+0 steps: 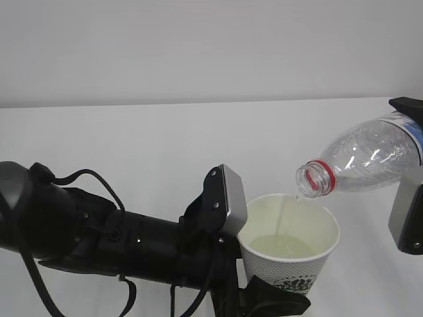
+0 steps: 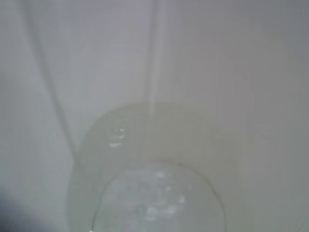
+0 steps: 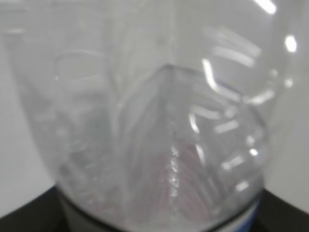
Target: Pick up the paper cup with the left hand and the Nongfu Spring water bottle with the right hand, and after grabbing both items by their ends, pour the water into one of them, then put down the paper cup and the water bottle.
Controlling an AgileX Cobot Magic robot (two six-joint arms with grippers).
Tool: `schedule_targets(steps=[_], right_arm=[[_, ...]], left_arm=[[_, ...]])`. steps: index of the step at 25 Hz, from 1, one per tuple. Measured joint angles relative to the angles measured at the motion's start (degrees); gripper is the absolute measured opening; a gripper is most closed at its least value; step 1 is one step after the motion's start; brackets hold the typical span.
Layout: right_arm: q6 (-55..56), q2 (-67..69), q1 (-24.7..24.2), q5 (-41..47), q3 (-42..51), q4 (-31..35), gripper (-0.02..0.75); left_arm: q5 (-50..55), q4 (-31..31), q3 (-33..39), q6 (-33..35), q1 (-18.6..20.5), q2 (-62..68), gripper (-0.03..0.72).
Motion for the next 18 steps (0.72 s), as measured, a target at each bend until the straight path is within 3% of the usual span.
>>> schedule_targets(steps=[18], right_arm=[[-0.09, 0.00, 0.00, -0.13, 0.00, 0.00, 0.465]], left_arm=[[0.12, 0.00, 0.00, 0.00, 0.00, 0.00, 0.503]])
